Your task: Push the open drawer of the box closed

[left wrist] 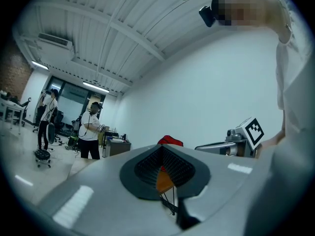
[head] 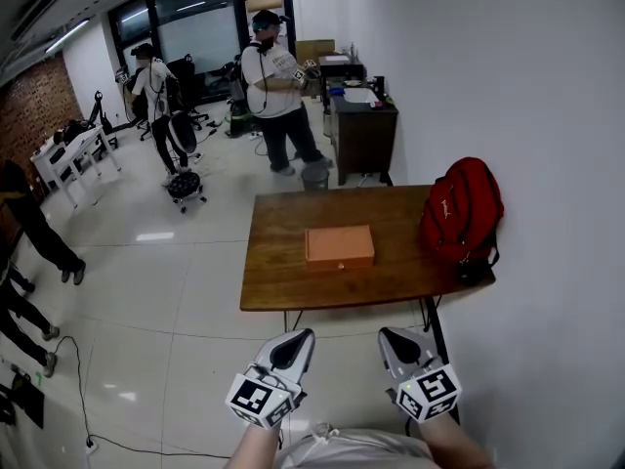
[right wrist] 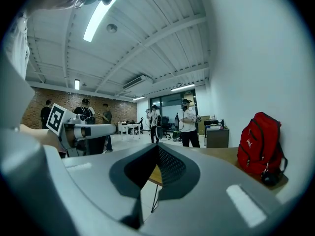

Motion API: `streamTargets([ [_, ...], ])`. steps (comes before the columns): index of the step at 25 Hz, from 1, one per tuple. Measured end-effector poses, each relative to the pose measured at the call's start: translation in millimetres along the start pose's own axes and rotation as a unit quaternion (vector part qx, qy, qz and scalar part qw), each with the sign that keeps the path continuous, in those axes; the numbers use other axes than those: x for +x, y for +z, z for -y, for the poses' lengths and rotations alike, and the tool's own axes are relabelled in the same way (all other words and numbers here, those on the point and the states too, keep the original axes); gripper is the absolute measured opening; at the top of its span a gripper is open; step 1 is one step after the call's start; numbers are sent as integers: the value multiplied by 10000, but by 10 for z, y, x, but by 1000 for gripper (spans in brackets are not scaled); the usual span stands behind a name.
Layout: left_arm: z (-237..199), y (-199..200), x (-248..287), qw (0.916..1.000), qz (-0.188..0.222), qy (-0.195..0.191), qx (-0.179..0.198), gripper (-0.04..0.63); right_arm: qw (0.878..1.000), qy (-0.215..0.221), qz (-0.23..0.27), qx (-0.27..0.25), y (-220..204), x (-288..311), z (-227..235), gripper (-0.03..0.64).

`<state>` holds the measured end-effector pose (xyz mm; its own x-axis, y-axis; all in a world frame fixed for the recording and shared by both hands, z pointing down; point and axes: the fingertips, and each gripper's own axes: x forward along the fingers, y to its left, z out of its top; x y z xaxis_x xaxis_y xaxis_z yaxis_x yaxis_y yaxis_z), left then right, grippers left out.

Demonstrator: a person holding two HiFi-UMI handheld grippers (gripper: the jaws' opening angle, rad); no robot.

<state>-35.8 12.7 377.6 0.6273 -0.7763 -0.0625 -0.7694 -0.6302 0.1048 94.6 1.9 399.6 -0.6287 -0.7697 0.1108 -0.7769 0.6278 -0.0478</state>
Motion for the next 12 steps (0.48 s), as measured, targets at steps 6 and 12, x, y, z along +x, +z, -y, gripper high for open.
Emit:
streamTargets([
  [6,-13,-16,66,10000,-27,-82,6,5,9999,-116,0,19,-13,30,53,1],
  [12,-52,-17,92,9999,-29,-96,21,5,9996,-290,17,-29,21,58,110,1],
])
